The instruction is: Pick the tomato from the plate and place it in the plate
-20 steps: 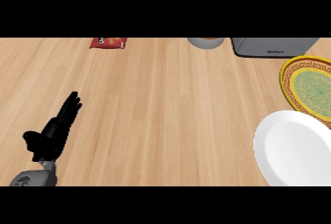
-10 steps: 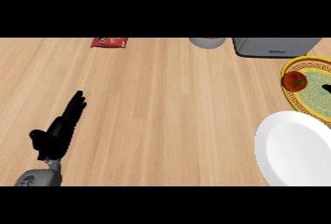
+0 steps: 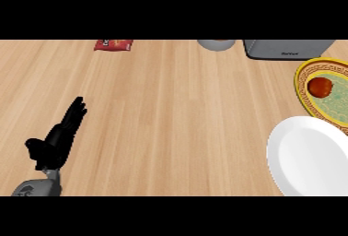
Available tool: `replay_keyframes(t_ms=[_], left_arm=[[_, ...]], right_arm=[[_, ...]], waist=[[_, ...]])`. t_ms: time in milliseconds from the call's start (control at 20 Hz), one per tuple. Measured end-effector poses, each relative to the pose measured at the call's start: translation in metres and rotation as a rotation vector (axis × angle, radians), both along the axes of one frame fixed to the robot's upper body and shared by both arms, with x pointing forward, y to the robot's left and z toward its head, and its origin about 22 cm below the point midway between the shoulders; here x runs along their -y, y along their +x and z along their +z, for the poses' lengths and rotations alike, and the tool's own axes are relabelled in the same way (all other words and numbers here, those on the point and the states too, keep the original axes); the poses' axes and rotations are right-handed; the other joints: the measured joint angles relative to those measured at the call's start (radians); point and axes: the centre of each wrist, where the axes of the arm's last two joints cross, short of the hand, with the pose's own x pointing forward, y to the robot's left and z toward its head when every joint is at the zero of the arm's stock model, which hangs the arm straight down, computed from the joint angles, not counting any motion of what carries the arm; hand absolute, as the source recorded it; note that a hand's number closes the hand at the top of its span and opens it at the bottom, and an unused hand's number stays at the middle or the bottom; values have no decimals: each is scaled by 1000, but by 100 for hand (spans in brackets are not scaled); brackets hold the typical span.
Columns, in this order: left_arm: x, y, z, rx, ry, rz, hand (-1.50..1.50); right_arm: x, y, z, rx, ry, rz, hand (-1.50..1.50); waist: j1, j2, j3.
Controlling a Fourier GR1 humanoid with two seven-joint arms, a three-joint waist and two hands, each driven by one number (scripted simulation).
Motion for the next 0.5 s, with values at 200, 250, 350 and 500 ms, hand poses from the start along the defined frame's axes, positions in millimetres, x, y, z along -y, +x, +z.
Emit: replay_keyframes(t_ms=[200,250,350,500], left_arm=[[-2,2,3,5,9,6,0],[-2,3,3,6,3,7,0],[-3,0,2,4,2,7,0],[-2,-2,-1,11,1,11,0]], right_arm=[[29,-27,1,104,128,-10,-150],[34,-35,-4,126,152,-9,-150],[51,-58,-9,158,182,-9,-150],[72,-93,-15,185,198,5,-150]], waist=[[-5,0,1],[-8,-1,0],[-7,0,1],[-6,2,2]])
